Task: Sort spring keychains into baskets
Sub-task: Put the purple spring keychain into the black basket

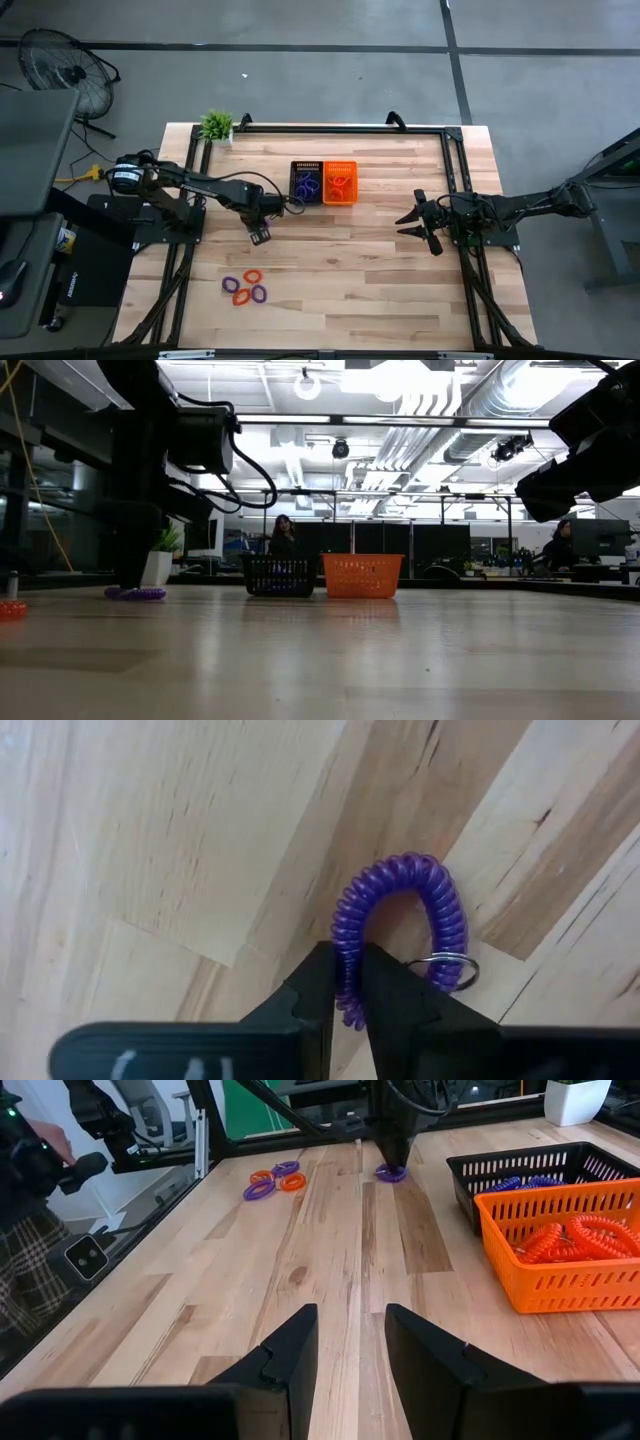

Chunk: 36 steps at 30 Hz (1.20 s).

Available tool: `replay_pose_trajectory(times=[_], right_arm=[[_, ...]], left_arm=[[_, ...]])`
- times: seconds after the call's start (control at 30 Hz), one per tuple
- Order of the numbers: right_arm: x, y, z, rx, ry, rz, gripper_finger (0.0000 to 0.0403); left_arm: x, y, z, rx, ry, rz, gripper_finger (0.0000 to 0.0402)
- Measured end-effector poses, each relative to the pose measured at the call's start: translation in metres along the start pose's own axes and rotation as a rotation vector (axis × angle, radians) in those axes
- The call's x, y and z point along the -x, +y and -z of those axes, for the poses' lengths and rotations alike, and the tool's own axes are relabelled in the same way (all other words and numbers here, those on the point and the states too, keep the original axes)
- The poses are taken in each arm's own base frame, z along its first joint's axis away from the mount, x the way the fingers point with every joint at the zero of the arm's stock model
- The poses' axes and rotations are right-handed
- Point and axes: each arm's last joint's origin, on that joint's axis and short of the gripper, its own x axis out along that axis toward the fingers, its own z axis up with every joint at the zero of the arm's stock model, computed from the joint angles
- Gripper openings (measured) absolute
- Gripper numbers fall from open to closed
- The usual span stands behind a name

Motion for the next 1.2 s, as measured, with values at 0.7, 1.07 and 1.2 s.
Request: replay_pose_trajectory(times=[0.7,1.07,1.2], right_arm=[[0.0,0.0,0.0,0.0,0.002,0.0,0.0114],[0.0,0.0,0.001,-0.001,0.007,0.001,0.0114],[0.0,0.0,0.001,-0.001,0.007,0.001,0.0114]], left_arm=[[0.093,0.025,-0.016,0.141,-0.381,0.048,0.0037],[0.113,0.057,-0.063,0.282,-0.525,0.119,0.0037],[0.114,0.064,-0.088,0.281,-0.521,0.119,0.0037]])
